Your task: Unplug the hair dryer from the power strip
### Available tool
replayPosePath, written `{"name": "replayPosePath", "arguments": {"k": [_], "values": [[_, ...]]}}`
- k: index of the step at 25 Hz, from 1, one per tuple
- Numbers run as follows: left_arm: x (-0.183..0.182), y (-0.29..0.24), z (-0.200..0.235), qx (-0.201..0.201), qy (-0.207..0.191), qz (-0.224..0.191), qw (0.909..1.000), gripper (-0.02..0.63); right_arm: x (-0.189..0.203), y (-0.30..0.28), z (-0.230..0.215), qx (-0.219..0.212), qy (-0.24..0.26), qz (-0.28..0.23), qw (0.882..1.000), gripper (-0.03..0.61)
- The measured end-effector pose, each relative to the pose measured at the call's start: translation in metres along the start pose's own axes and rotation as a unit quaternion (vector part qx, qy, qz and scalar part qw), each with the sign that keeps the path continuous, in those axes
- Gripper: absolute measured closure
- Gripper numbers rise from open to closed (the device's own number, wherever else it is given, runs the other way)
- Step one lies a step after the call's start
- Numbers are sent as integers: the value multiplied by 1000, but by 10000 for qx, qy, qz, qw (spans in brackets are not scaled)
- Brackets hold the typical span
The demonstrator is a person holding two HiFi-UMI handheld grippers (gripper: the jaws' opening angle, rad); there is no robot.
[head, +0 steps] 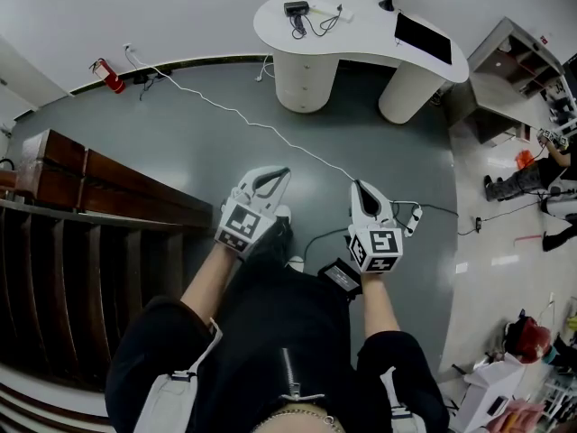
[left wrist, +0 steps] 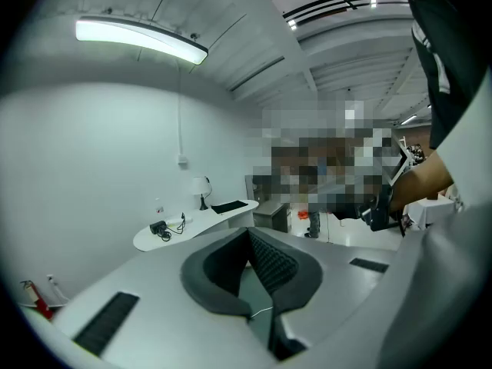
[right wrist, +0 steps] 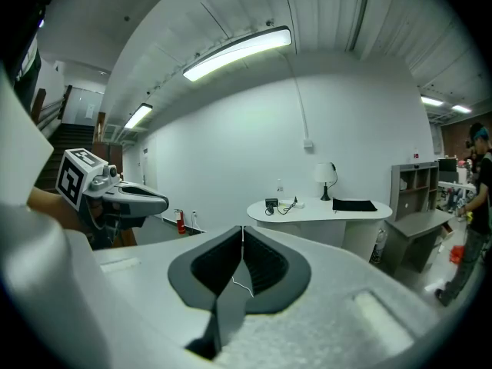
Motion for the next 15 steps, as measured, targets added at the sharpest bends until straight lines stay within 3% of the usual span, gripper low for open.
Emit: {"name": "replayPosePath", "arguments": {"k": [15], "values": [[6,-93,84,150,83,-20,9999,601,-41,-102,-47,127,-54,82,9999,573]]}}
Point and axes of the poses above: the fingertips, and each gripper's own axes: y backward along the fingers, z to its left, x out of its underside, the point moved 10 cm from there along y, backward along the fingers, and after that the axes turned 8 degrees about -y, right-handed, at the moved point
